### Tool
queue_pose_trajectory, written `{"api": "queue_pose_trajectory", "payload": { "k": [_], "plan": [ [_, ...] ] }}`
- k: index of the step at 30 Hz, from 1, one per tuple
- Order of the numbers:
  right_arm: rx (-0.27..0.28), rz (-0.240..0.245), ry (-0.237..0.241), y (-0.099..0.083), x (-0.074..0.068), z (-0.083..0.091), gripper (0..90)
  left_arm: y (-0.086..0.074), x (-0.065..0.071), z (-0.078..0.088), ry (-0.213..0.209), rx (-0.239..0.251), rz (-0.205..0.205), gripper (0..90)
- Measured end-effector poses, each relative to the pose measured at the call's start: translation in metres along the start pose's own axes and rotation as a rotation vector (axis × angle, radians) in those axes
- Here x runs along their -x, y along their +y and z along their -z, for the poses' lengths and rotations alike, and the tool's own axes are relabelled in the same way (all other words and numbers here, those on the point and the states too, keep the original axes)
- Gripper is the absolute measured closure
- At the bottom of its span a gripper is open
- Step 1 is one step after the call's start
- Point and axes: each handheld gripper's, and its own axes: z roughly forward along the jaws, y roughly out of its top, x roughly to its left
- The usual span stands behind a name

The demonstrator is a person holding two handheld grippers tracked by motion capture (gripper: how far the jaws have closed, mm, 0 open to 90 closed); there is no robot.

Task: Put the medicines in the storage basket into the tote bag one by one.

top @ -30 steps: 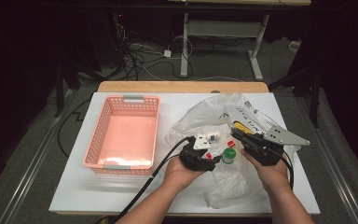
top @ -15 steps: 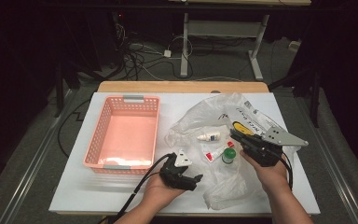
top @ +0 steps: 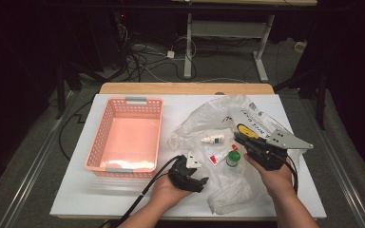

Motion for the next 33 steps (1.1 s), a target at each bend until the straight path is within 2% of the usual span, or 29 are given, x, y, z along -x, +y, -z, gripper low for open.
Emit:
{"api": "queue_pose_trajectory", "payload": {
  "k": [1,2,5,8,13,16,21,25,27,33],
  "plan": [
    [0.000,0.000,0.000,0.000,0.000,0.000,90.0,0.000,0.002,0.000,-0.005,0.006,-0.015,38.0],
    [0.000,-0.001,0.000,0.000,0.000,0.000,90.0,0.000,0.003,0.000,-0.008,0.009,-0.008,44.5],
    [0.000,0.000,-0.001,0.000,0.000,0.000,90.0,-0.001,0.003,0.000,0.004,0.012,0.016,53.6],
    [-0.003,0.001,0.003,0.000,-0.002,0.000,90.0,-0.001,0.003,0.000,0.017,0.018,0.028,68.5],
    [-0.004,-0.004,-0.001,0.000,-0.002,0.002,90.0,-0.001,0.002,0.000,0.028,0.018,0.039,88.3],
    [0.001,-0.006,-0.001,0.000,-0.002,0.003,90.0,-0.002,0.003,0.001,0.032,0.021,0.034,88.6],
    [0.003,-0.006,-0.001,0.000,-0.001,0.004,90.0,-0.003,0.000,0.003,0.005,0.040,0.054,88.7],
    [0.000,-0.008,0.003,-0.001,-0.002,0.004,90.0,-0.007,-0.002,0.011,-0.020,0.119,0.057,88.8],
    [0.000,-0.010,0.003,-0.001,-0.001,0.004,90.0,-0.008,-0.003,0.013,-0.035,0.138,0.071,88.8],
    [0.003,-0.003,0.007,0.000,0.001,0.004,90.0,-0.003,-0.003,0.029,-0.022,0.213,0.067,88.8]
  ]
}}
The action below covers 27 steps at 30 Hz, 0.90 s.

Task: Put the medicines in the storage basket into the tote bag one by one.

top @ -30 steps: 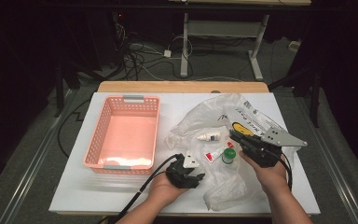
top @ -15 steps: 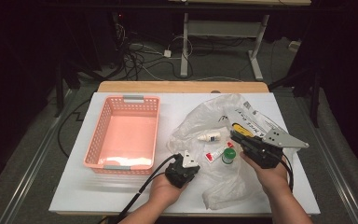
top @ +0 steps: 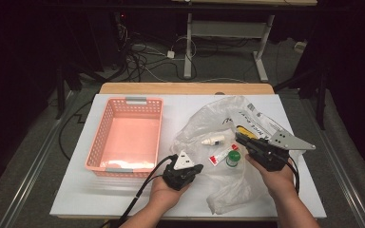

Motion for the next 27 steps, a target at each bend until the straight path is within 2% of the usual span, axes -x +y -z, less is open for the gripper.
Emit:
{"api": "queue_pose_trajectory", "payload": {
  "k": [11,13,16,19,21,24,26,27],
  "plan": [
    [0.001,-0.007,0.000,-0.001,0.000,-0.001,90.0,0.017,0.005,0.015,-0.013,0.081,-0.057,88.7],
    [0.001,-0.010,-0.001,0.000,0.000,0.000,90.0,0.018,0.005,0.016,-0.011,0.095,-0.053,88.7],
    [-0.005,-0.004,0.000,-0.001,0.000,-0.001,90.0,0.016,0.003,0.012,0.007,0.079,-0.050,88.6],
    [-0.012,-0.003,0.004,-0.003,-0.001,-0.003,90.0,0.010,-0.001,0.010,0.019,0.049,-0.022,87.7],
    [-0.014,0.002,0.006,-0.003,-0.002,-0.003,90.0,0.006,-0.003,0.011,0.023,0.018,0.000,75.1],
    [-0.014,0.001,0.005,-0.003,-0.001,-0.003,90.0,-0.001,-0.004,0.016,0.048,-0.014,0.052,49.4],
    [-0.014,-0.009,0.005,-0.003,-0.001,-0.003,90.0,-0.006,-0.006,0.015,0.046,-0.059,0.101,28.9],
    [-0.013,-0.007,0.006,-0.003,-0.001,-0.002,90.0,-0.008,-0.007,0.011,0.040,-0.104,0.111,20.6]
  ]
}}
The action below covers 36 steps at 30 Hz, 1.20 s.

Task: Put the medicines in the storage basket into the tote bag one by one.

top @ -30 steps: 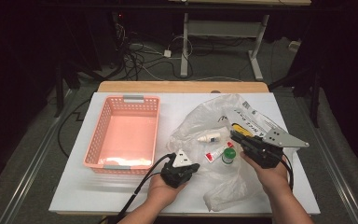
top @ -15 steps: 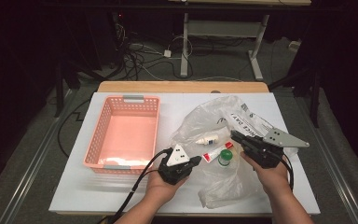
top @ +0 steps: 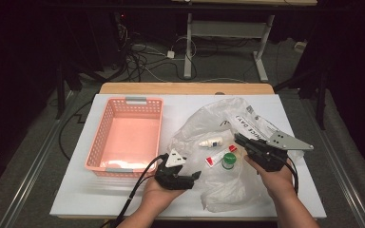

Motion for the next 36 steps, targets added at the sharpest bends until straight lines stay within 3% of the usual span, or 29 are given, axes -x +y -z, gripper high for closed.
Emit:
{"api": "queue_pose_trajectory", "payload": {
  "k": [2,4,5,7,10,13,15,17,24,36],
  "plan": [
    [0.002,0.009,0.001,0.000,0.000,0.000,90.0,-0.004,0.002,-0.012,-0.003,-0.091,-0.012,12.0],
    [0.002,0.009,0.001,0.001,0.000,0.000,90.0,-0.006,0.002,-0.020,0.002,-0.111,-0.030,13.7],
    [0.003,0.007,0.001,0.001,-0.001,0.000,90.0,-0.005,0.003,-0.021,0.012,-0.095,-0.041,16.0],
    [0.003,0.012,0.004,0.001,-0.001,-0.001,90.0,-0.003,0.002,-0.024,0.004,-0.075,-0.038,27.8],
    [0.002,0.016,0.003,0.002,-0.002,-0.001,90.0,-0.002,0.006,-0.026,0.013,-0.074,-0.086,44.8],
    [0.001,0.015,0.002,0.001,-0.001,-0.001,90.0,-0.002,0.006,-0.026,-0.019,-0.068,-0.101,65.7],
    [-0.001,0.009,-0.001,0.000,-0.001,-0.001,90.0,-0.002,0.007,-0.025,-0.016,-0.062,-0.116,77.8],
    [0.000,0.005,0.000,0.000,0.000,0.000,90.0,-0.003,0.007,-0.022,-0.013,-0.022,-0.121,87.4],
    [-0.007,0.009,0.000,-0.002,-0.001,-0.001,90.0,0.000,0.008,-0.014,-0.005,0.095,-0.119,88.3],
    [0.020,0.016,-0.027,0.001,0.001,-0.003,90.0,0.009,-0.001,0.022,0.030,0.262,-0.099,88.3]
  ]
}}
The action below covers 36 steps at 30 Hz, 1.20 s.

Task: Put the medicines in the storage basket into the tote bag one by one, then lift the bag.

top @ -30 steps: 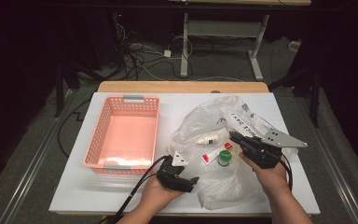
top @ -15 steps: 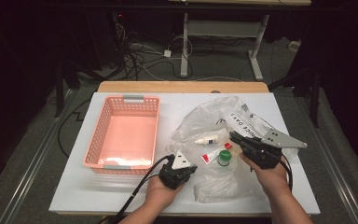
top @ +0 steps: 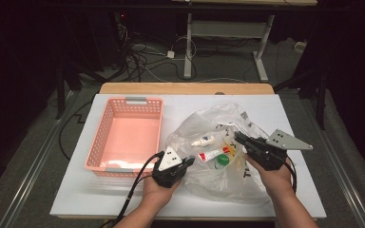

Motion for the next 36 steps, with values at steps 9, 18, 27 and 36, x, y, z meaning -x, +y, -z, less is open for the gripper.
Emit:
{"api": "queue_pose_trajectory", "payload": {
  "k": [9,18,27,36],
  "plan": [
    [0.029,-0.009,-0.020,0.004,0.000,0.002,90.0,0.020,0.004,0.004,0.006,0.050,-0.036,88.3],
    [0.050,-0.007,-0.062,0.007,0.005,0.000,90.0,0.052,-0.004,0.006,0.021,0.148,-0.053,88.3],
    [0.094,-0.022,-0.089,0.024,0.011,-0.004,90.0,0.103,-0.005,0.004,0.051,0.211,-0.101,88.3],
    [0.159,-0.027,-0.133,0.054,0.022,-0.020,90.0,0.147,-0.008,0.000,0.073,0.273,-0.139,88.3]
  ]
}}
